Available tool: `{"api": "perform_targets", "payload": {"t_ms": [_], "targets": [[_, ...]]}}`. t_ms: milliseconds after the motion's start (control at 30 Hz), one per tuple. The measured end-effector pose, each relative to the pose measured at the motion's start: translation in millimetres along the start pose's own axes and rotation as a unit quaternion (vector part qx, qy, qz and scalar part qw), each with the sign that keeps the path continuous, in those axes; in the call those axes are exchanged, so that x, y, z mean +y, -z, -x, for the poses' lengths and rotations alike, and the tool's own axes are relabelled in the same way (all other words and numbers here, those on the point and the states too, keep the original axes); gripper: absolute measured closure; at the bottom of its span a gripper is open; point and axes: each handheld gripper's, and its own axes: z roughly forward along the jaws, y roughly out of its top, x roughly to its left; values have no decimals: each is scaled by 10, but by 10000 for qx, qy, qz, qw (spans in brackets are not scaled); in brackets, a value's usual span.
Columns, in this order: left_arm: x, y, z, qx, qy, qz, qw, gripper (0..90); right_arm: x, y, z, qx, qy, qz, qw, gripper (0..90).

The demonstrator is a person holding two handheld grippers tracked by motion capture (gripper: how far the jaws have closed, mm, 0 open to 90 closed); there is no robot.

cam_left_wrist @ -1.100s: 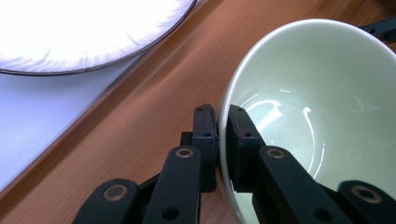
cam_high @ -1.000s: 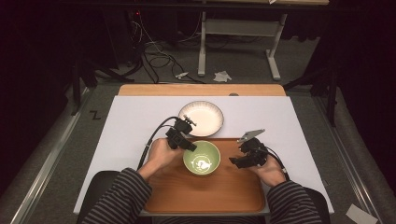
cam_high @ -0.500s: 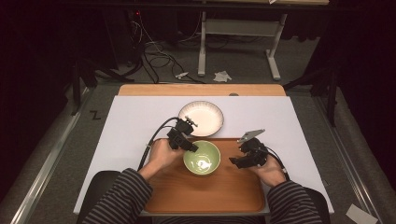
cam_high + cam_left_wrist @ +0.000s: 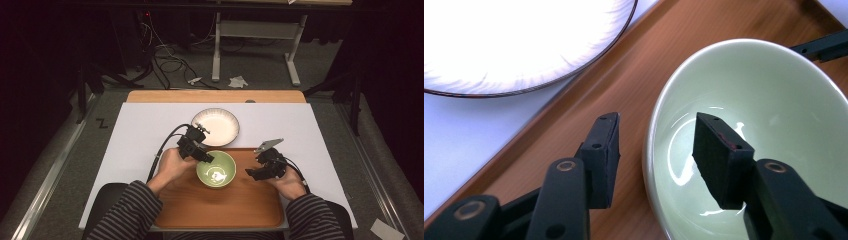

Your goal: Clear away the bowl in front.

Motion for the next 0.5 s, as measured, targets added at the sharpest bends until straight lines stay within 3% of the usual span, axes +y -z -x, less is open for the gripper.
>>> {"api": "perform_targets", "payload": {"t_ms": [500], "targets": [[57,195,12,-52,24,183,9998,497,1,-4,1,11,-30,-24,10000,381]]}}
